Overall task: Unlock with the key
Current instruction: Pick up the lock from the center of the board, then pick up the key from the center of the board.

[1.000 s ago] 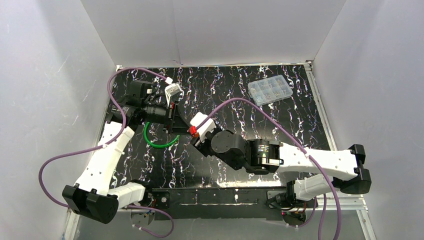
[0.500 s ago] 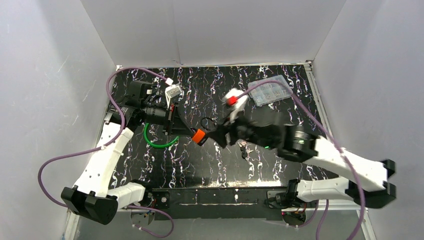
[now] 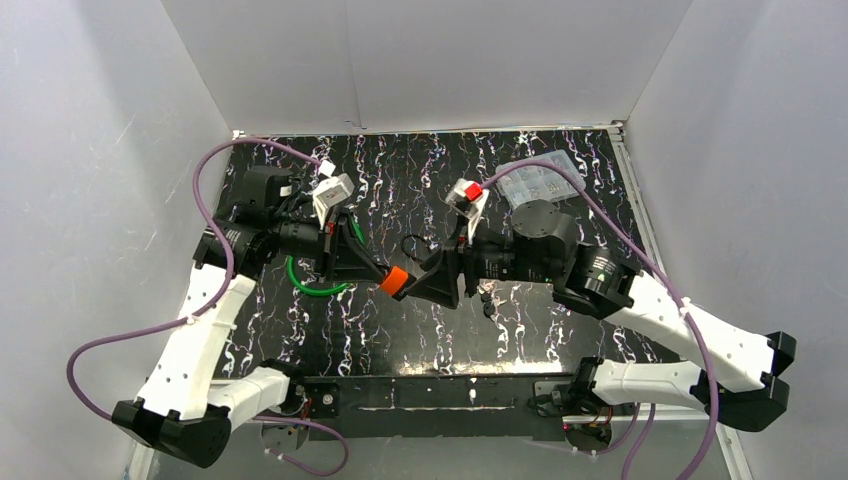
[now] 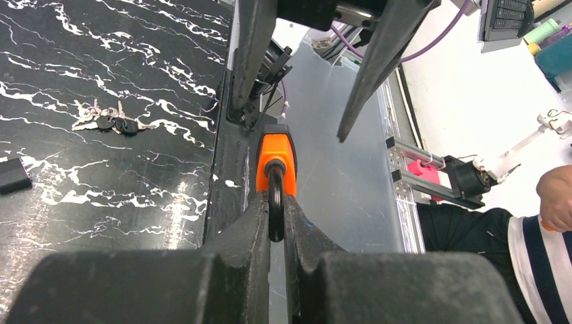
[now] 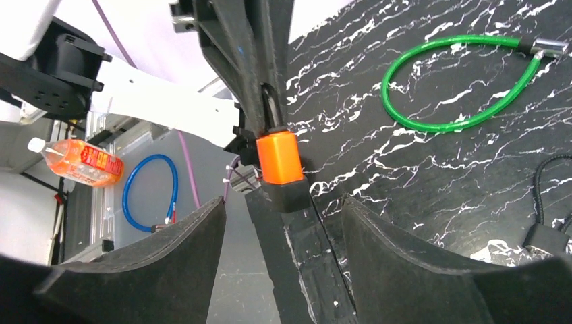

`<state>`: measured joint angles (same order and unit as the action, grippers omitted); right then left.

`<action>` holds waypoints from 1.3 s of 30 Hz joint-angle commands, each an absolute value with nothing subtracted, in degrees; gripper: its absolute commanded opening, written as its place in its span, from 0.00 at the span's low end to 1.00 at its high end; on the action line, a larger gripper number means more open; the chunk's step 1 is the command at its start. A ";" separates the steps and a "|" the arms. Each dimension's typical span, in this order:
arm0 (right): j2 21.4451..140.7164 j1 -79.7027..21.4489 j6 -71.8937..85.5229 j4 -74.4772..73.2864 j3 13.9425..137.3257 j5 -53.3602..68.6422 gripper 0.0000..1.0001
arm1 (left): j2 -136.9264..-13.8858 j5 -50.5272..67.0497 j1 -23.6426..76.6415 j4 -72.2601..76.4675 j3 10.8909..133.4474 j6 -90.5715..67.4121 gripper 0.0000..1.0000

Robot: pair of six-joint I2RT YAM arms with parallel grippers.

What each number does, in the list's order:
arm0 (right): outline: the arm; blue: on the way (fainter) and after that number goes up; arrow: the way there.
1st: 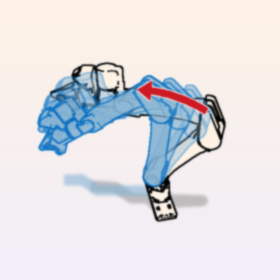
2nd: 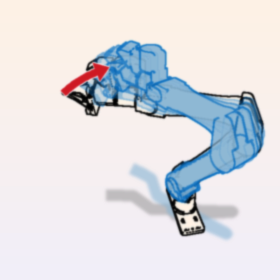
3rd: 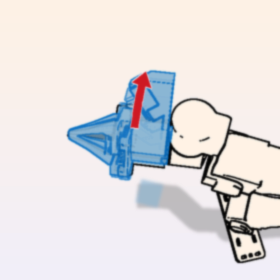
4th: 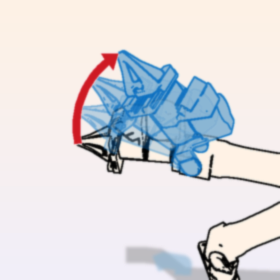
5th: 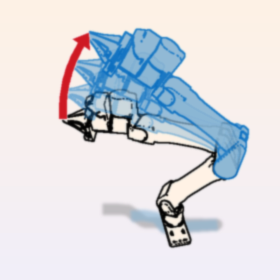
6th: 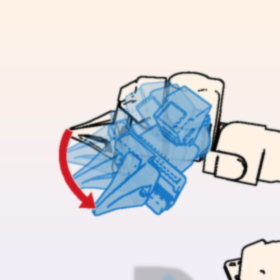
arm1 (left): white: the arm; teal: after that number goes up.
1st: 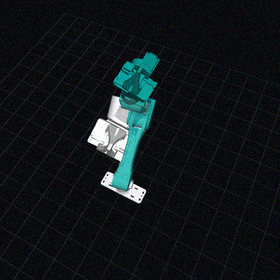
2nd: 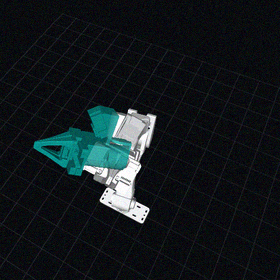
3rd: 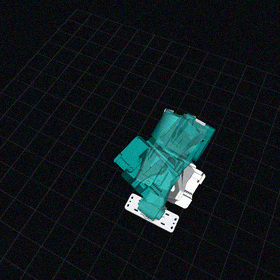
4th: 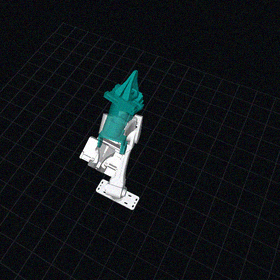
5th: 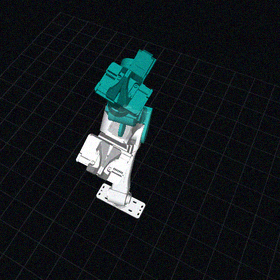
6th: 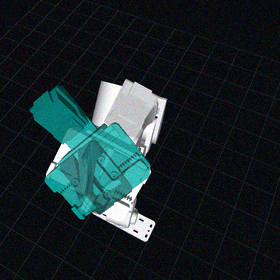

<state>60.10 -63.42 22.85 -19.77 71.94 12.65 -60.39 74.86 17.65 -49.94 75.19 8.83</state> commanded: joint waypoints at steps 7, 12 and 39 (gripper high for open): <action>53.67 -55.58 29.39 -26.21 64.62 0.21 0.70 | -58.12 78.89 17.72 -47.32 76.17 9.66 0.00; 58.03 -52.82 34.45 -37.60 58.32 -12.08 0.65 | -57.79 78.84 17.67 -47.75 75.07 11.09 0.00; 80.05 -50.23 47.94 -29.04 46.11 -22.71 0.44 | -50.13 71.59 17.74 -56.65 68.88 23.17 0.00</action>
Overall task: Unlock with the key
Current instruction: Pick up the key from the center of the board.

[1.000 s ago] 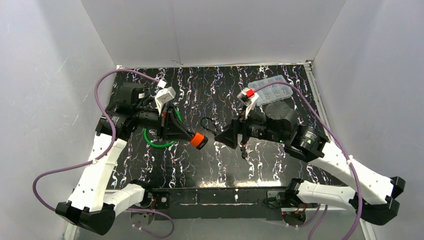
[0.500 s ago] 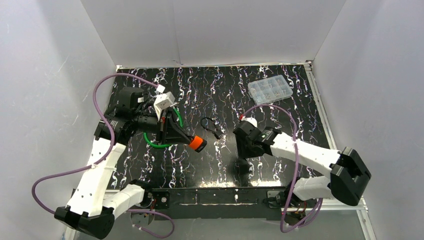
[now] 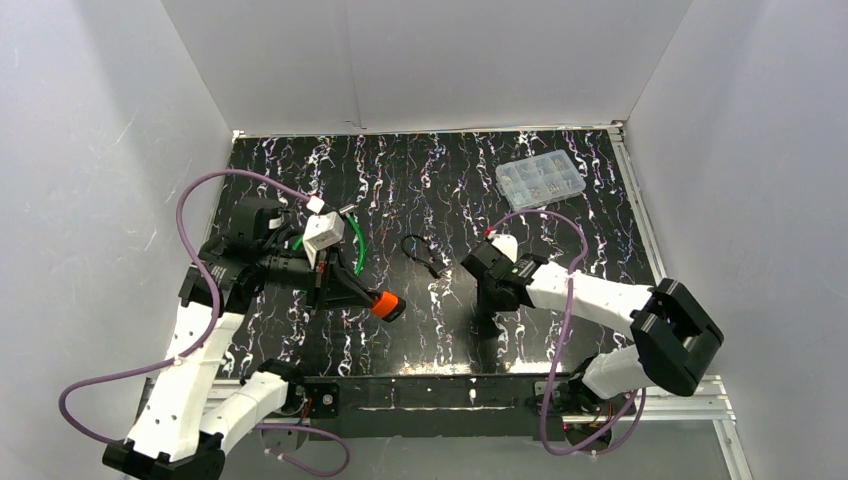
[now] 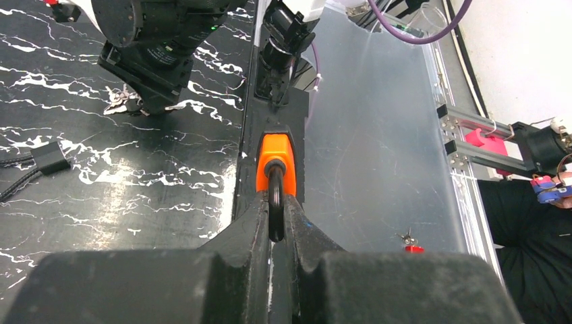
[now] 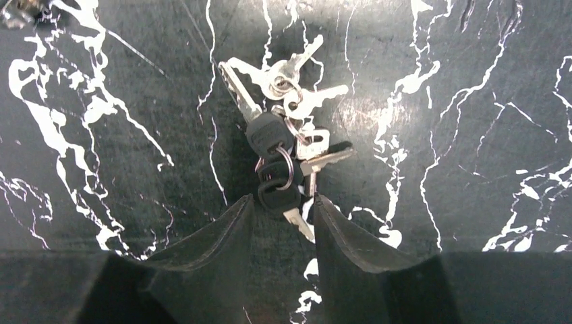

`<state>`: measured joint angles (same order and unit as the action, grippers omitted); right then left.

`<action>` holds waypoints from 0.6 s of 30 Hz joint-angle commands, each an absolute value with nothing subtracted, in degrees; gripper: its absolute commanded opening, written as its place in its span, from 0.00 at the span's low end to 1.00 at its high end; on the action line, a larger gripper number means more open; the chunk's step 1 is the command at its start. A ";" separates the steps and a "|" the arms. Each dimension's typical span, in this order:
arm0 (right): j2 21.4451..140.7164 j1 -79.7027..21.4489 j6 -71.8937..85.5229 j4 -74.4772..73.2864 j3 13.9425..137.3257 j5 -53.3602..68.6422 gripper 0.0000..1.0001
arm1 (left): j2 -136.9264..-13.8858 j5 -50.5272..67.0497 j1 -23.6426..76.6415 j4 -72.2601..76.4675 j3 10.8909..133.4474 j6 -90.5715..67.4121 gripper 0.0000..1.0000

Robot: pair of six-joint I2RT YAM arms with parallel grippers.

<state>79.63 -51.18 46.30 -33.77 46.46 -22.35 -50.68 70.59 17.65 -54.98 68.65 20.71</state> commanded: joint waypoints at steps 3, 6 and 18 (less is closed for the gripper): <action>81.18 -49.92 47.97 -28.43 46.39 -22.02 0.39 | -50.14 71.43 17.72 -56.34 68.74 23.22 0.00; 82.41 -49.83 48.24 -28.23 46.67 -21.60 0.36 | -50.15 71.19 17.74 -56.14 68.63 23.25 0.00; 83.20 -49.75 48.34 -28.38 45.80 -21.53 0.31 | -50.27 71.28 17.73 -55.26 69.06 22.61 0.00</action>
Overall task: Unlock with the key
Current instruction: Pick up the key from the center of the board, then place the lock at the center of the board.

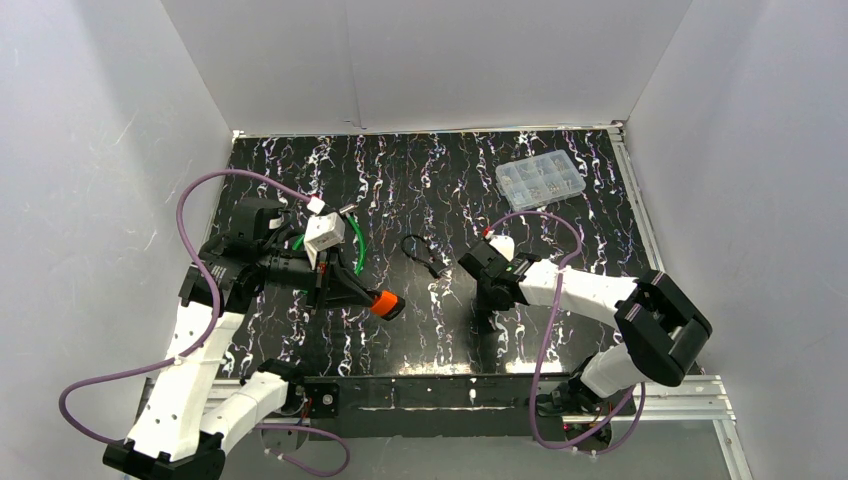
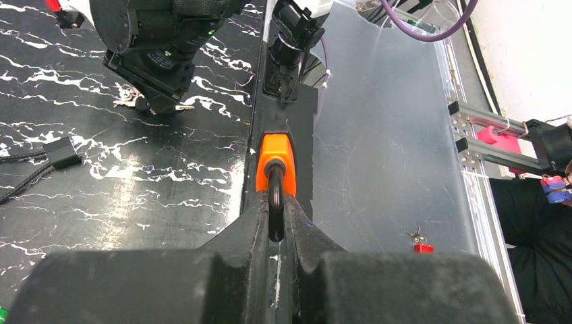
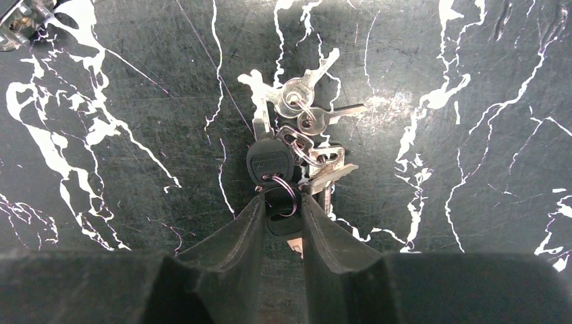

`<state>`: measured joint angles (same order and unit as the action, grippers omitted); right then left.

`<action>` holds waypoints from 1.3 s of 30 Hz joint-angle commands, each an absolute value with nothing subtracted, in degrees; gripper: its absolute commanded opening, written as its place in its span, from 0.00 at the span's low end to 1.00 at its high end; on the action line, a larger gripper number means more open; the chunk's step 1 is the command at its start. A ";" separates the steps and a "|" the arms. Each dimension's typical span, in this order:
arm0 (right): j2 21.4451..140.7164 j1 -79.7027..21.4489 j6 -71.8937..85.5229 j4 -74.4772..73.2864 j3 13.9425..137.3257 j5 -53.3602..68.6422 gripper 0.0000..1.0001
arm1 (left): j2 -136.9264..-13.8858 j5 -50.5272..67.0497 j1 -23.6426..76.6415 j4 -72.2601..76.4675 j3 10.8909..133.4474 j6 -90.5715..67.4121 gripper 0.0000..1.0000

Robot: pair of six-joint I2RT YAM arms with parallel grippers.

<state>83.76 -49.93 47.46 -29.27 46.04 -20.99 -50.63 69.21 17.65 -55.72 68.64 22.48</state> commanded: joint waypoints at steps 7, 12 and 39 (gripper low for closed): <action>82.89 -49.75 48.03 -28.23 46.43 -20.87 0.01 | -50.70 71.07 17.74 -55.03 68.89 22.60 0.00; 79.59 -49.83 46.42 -30.34 47.32 -20.71 0.01 | -50.64 70.75 17.70 -54.77 68.03 23.40 0.00; 49.34 -49.83 31.36 -29.83 50.47 6.05 0.01 | -66.77 48.52 19.98 -35.17 46.05 42.65 0.00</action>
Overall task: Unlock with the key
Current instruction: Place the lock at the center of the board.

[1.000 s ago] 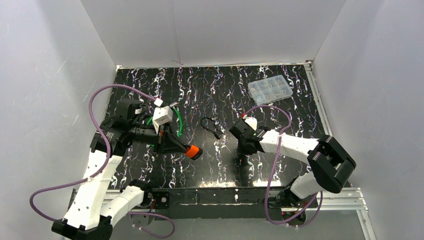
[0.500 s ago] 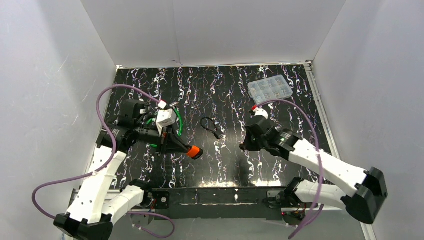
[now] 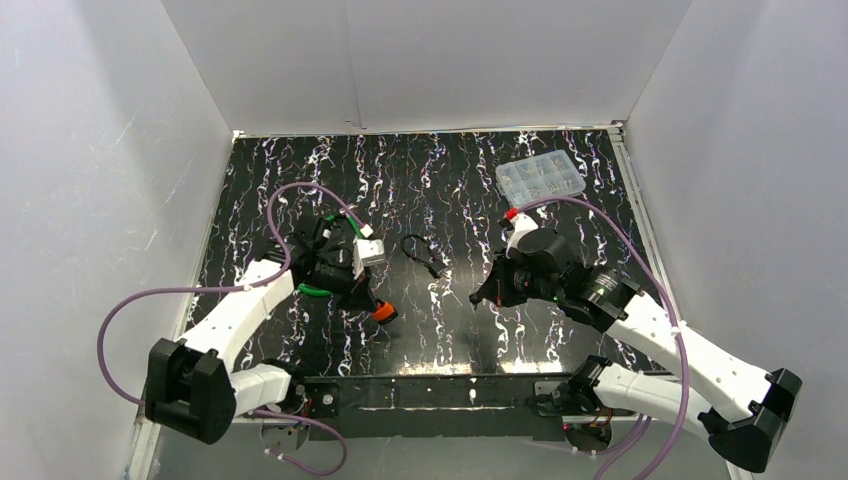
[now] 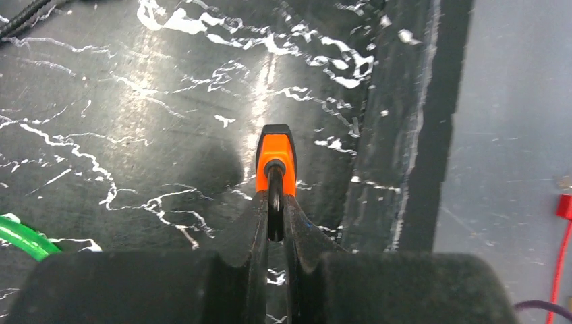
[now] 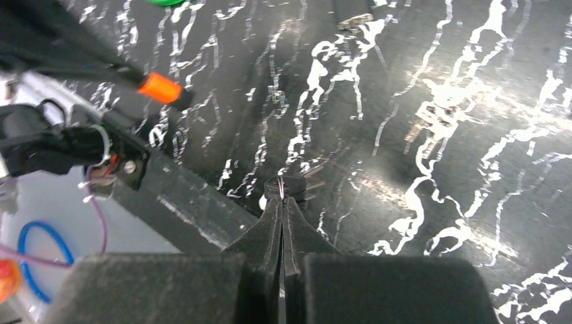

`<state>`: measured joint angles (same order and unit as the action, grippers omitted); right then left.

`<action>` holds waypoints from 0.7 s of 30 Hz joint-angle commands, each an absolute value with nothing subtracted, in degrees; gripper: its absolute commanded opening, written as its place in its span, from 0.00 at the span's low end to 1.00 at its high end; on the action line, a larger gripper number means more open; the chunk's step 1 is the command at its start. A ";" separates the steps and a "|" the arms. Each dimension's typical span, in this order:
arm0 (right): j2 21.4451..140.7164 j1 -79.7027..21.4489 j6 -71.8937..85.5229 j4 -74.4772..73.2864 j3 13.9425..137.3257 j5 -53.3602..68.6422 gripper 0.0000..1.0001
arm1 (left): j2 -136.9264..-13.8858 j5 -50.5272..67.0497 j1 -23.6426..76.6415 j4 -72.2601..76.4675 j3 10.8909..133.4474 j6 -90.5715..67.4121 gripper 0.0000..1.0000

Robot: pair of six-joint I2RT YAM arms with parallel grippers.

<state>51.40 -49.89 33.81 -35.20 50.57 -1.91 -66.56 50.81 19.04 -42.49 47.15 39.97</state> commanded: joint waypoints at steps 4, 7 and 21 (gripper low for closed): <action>48.61 -49.83 31.41 -26.66 49.63 11.33 0.01 | -67.26 48.32 21.71 -28.79 43.27 40.41 0.00; 49.09 -49.83 31.28 -25.67 50.05 13.58 0.01 | -67.01 48.23 22.82 -25.77 40.97 39.67 0.00; 52.48 -49.83 31.93 -19.43 52.60 22.13 0.01 | -65.01 47.19 24.70 -23.09 39.20 39.85 0.98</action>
<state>51.80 -49.89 32.34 -23.90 49.82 17.97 -68.08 44.96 24.48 -22.27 35.89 40.30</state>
